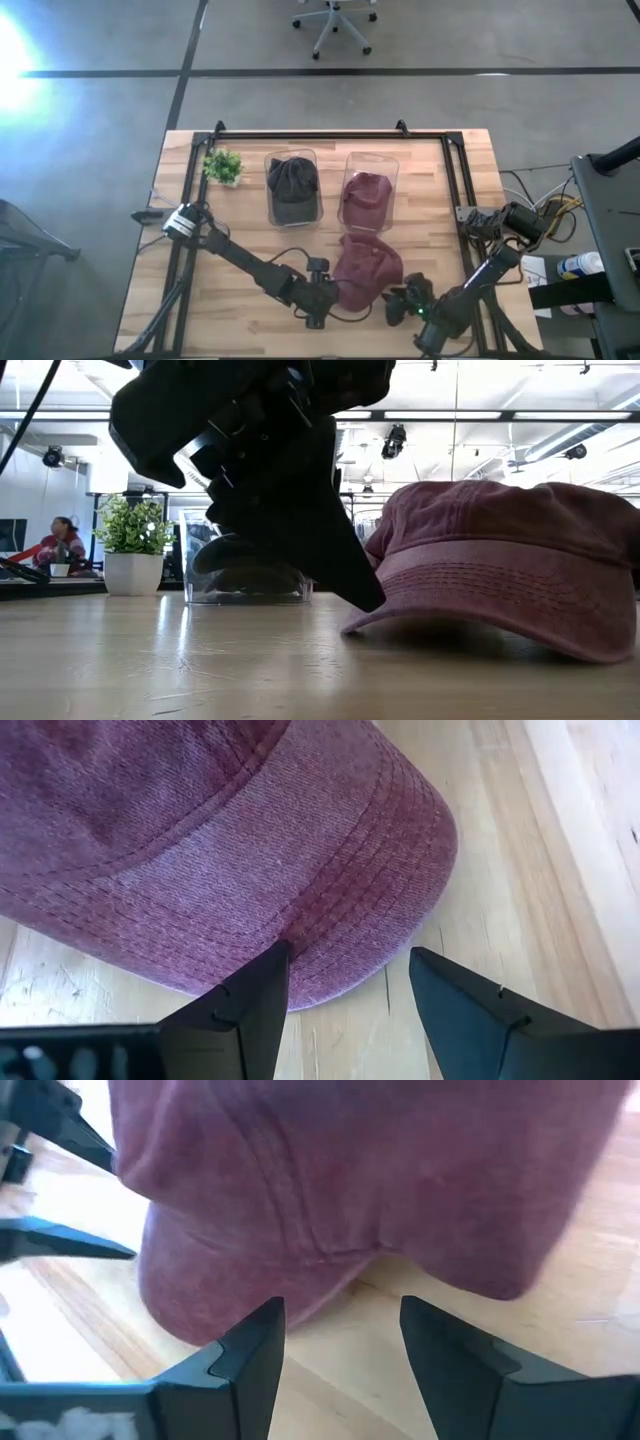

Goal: Pick & Place hat
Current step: Put the red cap into the right transparent bin

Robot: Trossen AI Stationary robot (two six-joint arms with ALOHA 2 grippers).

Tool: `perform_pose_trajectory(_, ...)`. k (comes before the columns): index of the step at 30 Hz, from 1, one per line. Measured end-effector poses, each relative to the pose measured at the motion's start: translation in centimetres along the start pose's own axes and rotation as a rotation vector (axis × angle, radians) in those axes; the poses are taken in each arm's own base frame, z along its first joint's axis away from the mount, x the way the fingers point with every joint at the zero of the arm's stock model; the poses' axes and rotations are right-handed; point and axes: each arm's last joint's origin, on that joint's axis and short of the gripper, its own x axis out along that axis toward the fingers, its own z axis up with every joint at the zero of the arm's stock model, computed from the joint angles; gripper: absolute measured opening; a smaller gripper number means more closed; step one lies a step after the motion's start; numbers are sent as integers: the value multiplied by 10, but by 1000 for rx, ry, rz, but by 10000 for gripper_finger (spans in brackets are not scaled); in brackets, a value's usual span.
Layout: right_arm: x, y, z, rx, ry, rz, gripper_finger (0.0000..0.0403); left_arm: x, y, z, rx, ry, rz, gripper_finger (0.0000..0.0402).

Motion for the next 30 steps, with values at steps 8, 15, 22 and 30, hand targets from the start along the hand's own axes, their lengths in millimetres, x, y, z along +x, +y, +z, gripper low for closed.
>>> perform_pose_trajectory(8, 16, -10, -3, -5, 12, 114, 196, 1, 0, -2, 3, 13, -7, 207)
perform_pose_trajectory(15, 33, -5, 4, -69, 24, 197, 196, 4, -1, -5, 14, 40, -52, 206)
perform_pose_trajectory(22, 38, 4, 9, -139, -42, 219, 192, 8, -2, -7, 11, 42, -52, 206)
perform_pose_trajectory(30, 28, 34, 8, -176, -69, 413, 173, 8, -2, -5, 36, 24, -59, 206)
